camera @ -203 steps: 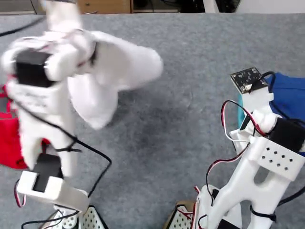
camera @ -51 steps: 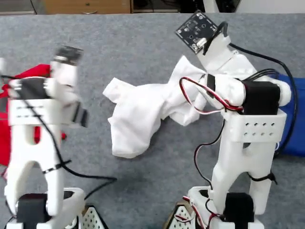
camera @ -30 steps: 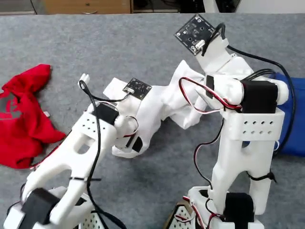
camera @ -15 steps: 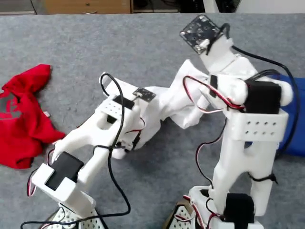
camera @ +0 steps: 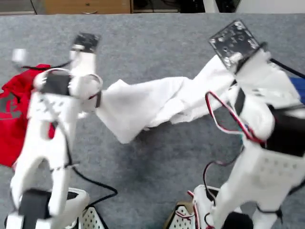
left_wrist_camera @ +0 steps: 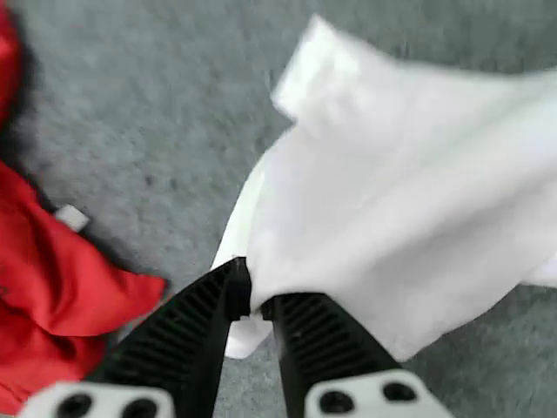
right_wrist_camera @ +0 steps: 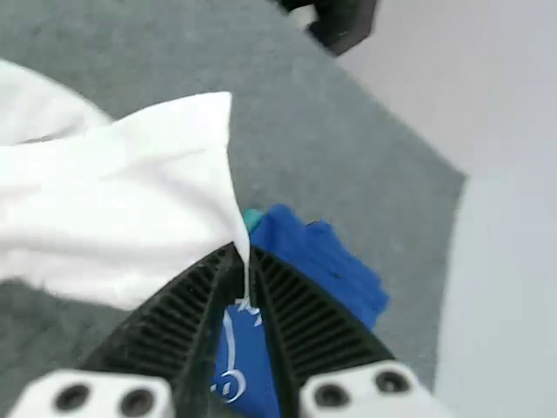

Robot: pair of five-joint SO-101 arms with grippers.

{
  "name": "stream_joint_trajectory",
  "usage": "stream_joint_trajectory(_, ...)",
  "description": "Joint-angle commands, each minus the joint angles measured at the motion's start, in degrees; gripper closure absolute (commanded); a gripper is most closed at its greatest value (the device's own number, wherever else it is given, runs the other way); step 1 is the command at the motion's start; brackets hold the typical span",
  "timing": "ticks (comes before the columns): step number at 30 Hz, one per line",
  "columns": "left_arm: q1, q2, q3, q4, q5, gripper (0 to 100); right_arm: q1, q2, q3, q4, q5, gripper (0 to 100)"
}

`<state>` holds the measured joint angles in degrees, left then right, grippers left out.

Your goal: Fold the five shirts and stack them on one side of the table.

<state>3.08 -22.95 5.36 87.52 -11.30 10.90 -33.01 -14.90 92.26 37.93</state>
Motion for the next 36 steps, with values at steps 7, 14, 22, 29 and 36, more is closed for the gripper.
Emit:
stream_joint_trajectory(7, -12.6, -13.8, -8.8, 2.2, 0.1, 98, 5.0, -12.2, -0.1, -11.1, 0.6, 99.7)
stream_joint_trajectory(14, -20.2, -10.9, -5.1, 0.8, -8.4, 98, 2.7, -11.5, 4.5, -12.5, 1.4, 99.6)
stream_joint_trajectory(22, -22.7, -0.7, 3.3, -10.8, -9.9, 89, -7.6, -10.2, 24.6, -15.4, 1.4, 99.6)
stream_joint_trajectory(29, -22.3, -1.9, 1.1, -5.8, -9.9, 76, -8.1, -10.2, 30.6, -18.3, 1.4, 99.6)
stream_joint_trajectory(36, -22.2, -6.8, -1.1, -4.6, -9.9, 76, -8.1, -10.2, 32.9, -18.3, 1.4, 99.6)
